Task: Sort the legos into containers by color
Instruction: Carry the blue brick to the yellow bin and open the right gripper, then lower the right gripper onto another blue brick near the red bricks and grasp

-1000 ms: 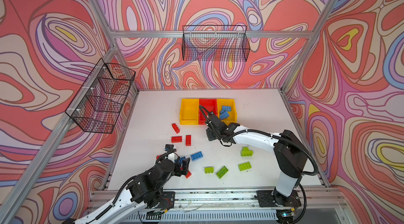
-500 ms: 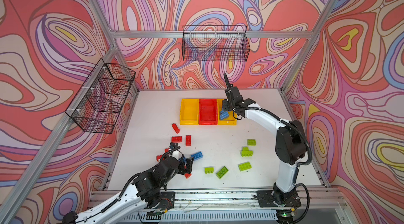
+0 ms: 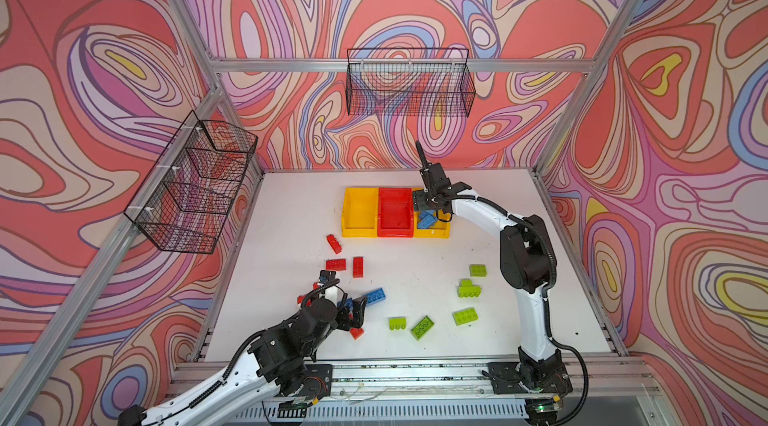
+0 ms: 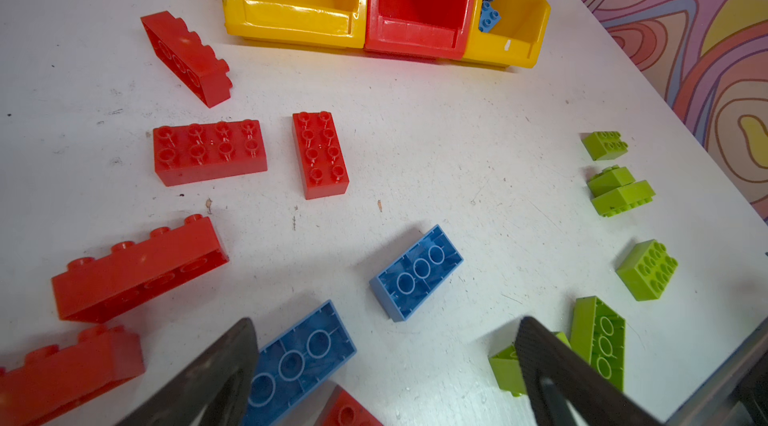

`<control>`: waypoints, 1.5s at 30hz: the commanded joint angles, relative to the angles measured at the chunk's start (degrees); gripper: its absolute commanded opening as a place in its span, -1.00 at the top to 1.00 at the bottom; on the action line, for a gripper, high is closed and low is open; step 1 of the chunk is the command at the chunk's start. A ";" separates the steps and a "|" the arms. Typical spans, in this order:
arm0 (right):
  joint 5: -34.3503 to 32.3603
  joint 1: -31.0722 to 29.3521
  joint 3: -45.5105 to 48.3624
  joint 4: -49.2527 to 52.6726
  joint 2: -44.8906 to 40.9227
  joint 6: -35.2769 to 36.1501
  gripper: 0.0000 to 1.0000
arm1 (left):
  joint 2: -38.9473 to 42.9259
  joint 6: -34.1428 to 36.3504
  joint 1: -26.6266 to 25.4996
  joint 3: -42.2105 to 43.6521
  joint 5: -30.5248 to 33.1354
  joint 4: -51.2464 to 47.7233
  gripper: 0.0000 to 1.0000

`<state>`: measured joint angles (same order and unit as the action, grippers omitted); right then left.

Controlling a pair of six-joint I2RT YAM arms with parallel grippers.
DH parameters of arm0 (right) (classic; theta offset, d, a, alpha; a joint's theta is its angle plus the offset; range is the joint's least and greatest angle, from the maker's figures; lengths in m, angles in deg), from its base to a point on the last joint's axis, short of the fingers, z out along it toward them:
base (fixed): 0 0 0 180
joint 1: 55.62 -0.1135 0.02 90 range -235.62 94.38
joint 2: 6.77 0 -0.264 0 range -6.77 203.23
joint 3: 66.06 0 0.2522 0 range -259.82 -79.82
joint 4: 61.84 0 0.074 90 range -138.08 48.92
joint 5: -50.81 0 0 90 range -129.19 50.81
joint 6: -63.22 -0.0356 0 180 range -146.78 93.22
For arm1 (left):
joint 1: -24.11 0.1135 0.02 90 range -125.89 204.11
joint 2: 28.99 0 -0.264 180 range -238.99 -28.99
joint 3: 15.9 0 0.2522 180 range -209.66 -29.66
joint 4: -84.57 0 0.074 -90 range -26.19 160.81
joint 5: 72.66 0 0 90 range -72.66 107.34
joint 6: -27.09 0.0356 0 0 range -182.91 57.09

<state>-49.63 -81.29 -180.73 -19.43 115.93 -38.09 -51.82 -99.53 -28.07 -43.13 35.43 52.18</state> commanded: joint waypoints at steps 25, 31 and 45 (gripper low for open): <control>5.06 -34.65 36.92 -10.78 -23.15 -23.04 -0.86 | 19.70 -15.49 -0.21 -2.07 6.73 -27.05 -1.00; 2.77 -38.01 33.04 -9.02 -17.48 -23.49 -0.86 | 21.93 -16.55 -0.27 -2.56 7.34 -30.56 -1.00; -1.90 -39.99 28.78 -5.43 -10.45 -24.72 -0.70 | 22.27 -16.82 -0.20 -2.35 8.41 -31.38 -0.99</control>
<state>-48.95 -120.96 -150.76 -26.63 103.84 -61.80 -30.18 -115.29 -28.07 -44.20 42.25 23.18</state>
